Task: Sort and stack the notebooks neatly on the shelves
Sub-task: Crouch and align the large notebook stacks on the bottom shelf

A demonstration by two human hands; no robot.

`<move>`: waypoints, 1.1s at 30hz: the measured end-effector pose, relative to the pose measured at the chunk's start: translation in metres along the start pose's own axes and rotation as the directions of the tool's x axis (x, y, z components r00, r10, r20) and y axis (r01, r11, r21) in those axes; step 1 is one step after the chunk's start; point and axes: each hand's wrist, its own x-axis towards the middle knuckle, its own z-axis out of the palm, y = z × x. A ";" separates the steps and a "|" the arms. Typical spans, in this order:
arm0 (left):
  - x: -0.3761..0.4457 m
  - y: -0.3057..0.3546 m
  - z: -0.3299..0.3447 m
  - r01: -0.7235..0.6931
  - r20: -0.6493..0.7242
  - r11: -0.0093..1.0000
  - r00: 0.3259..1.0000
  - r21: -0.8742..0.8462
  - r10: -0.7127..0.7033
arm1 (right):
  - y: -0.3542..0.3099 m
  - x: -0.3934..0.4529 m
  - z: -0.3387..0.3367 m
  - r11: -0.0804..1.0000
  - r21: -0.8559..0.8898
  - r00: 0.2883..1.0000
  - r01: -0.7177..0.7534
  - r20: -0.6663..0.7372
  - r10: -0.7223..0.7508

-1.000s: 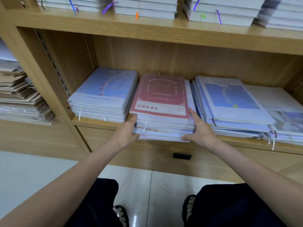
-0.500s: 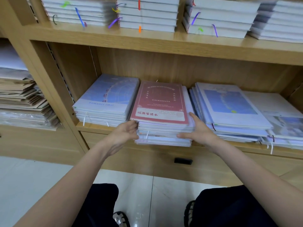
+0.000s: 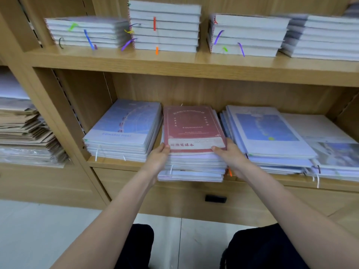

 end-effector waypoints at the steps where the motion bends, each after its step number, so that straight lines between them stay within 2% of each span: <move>1: 0.002 0.000 -0.001 0.000 -0.012 1.000 1.000 -0.008 0.000 | -0.001 -0.001 -0.001 1.000 0.003 1.000 0.001 -0.002 -0.001; 8: 0.027 0.006 -0.006 0.202 0.013 0.960 0.979 -0.196 -0.203 | 0.001 0.005 -0.007 0.978 0.181 0.995 -0.100 0.018 0.098; 10: 0.027 0.009 -0.005 0.222 0.046 0.936 0.975 -0.275 -0.217 | 0.002 0.008 -0.009 0.971 0.213 0.994 -0.107 0.032 0.103; 17: 0.020 0.018 -0.002 0.213 0.089 0.894 0.977 -0.395 -0.194 | -0.004 0.003 -0.014 0.941 0.335 0.999 -0.044 -0.015 0.052; 23: -0.008 0.032 -0.001 0.044 0.047 0.908 0.999 -0.417 -0.027 | -0.022 -0.014 -0.024 0.915 0.399 0.999 0.050 -0.016 -0.047; 28: -0.030 0.030 -0.017 -0.107 0.034 0.929 0.991 -0.354 0.127 | -0.023 -0.028 -0.021 0.904 0.418 0.995 0.087 0.015 -0.103; 31: -0.029 0.017 -0.021 -0.095 0.018 0.961 0.995 -0.259 0.103 | -0.021 -0.027 -0.014 0.911 0.412 0.998 0.030 0.044 -0.052; 33: -0.023 0.006 -0.022 -0.065 0.020 0.994 0.998 -0.089 0.067 | -0.016 -0.028 -0.008 0.946 0.322 0.999 -0.034 0.033 0.024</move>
